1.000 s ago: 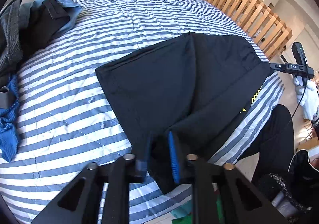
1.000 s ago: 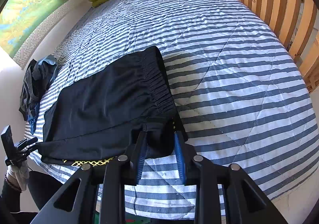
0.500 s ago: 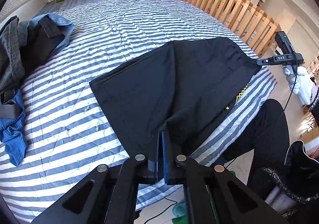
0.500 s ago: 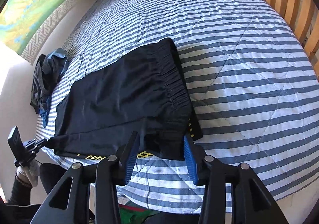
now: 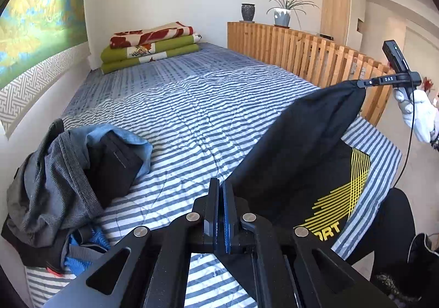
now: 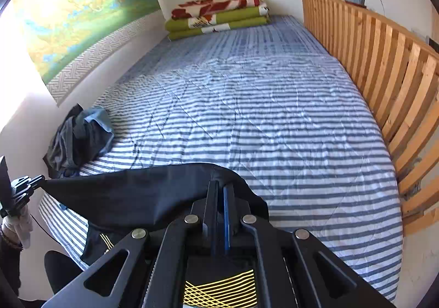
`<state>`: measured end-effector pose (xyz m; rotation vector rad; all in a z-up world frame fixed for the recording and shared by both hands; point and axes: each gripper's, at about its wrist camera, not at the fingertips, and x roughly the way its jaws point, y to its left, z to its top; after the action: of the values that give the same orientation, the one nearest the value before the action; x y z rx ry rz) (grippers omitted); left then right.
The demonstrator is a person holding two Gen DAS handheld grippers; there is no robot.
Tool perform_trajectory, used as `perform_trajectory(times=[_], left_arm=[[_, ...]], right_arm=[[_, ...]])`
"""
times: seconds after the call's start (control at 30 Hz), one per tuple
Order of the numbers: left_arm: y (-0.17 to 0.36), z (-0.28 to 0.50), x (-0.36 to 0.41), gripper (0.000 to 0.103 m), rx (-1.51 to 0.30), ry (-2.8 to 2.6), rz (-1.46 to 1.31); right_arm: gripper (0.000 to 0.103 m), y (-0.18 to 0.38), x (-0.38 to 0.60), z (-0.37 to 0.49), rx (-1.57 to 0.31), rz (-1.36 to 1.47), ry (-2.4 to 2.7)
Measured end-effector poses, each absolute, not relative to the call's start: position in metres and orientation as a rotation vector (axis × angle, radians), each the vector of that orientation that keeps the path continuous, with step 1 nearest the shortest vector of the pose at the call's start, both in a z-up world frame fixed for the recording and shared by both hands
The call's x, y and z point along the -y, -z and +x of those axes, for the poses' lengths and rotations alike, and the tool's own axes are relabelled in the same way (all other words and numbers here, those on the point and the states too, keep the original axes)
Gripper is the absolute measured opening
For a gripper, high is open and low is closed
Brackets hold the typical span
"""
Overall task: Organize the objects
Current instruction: 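Lay the folded waistband onto the legs and smooth it with both tools, then open both tools and release the folded shorts on the bed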
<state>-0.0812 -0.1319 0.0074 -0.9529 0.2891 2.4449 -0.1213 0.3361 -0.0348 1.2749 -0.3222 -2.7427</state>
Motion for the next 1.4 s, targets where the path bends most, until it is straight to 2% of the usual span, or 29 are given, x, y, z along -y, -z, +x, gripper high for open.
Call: perform_trajectory(times=[0.1, 0.27, 0.33, 0.43, 0.53, 0.8, 0.9, 0.97, 1.0, 1.17, 1.3, 1.37, 1.4], left_arm=[[0.033, -0.052, 0.129, 0.002, -0.345, -2.380, -1.040], [0.125, -0.012, 0.123, 0.002, -0.344, -2.243, -1.239], [0.147, 0.004, 0.119, 0.002, -0.383, -2.217, -1.267], [0.160, 0.020, 0.117, 0.002, -0.400, -2.202, -1.278], [0.160, 0.027, 0.117, 0.002, -0.415, -2.173, -1.282], [0.156, 0.022, 0.112, 0.006, -0.432, -2.150, -1.331], [0.154, 0.026, 0.119, 0.011, -0.421, -2.136, -1.351], [0.148, 0.025, 0.129, 0.022, -0.363, -2.152, -1.359], [0.144, 0.024, 0.135, 0.026, -0.328, -2.169, -1.355], [0.124, -0.021, 0.156, 0.026, -0.161, -2.311, -1.318], [0.124, -0.080, 0.146, 0.026, -0.199, -2.410, -1.286], [0.136, -0.110, 0.139, 0.030, -0.235, -2.409, -1.330], [0.143, -0.123, 0.136, 0.036, -0.230, -2.402, -1.355]], right_arm=[[0.003, 0.045, -0.337, -0.101, 0.324, 1.270, 2.724], [0.003, 0.142, -0.348, -0.061, 0.424, 1.513, 2.634], [0.003, 0.180, -0.354, -0.048, 0.471, 1.618, 2.605], [0.003, 0.209, -0.363, -0.030, 0.491, 1.676, 2.591], [0.003, 0.207, -0.369, -0.021, 0.536, 1.647, 2.603], [0.003, 0.193, -0.367, -0.022, 0.505, 1.644, 2.627], [0.008, 0.197, -0.369, -0.022, 0.493, 1.720, 2.597], [0.017, 0.198, -0.375, -0.018, 0.487, 1.768, 2.600], [0.019, 0.196, -0.379, -0.014, 0.498, 1.767, 2.614], [0.019, 0.172, -0.390, -0.002, 0.608, 1.648, 2.718], [0.019, 0.156, -0.353, -0.019, 0.482, 1.573, 2.715], [0.019, 0.154, -0.327, -0.028, 0.395, 1.556, 2.703], [0.019, 0.155, -0.312, -0.034, 0.353, 1.547, 2.677]])
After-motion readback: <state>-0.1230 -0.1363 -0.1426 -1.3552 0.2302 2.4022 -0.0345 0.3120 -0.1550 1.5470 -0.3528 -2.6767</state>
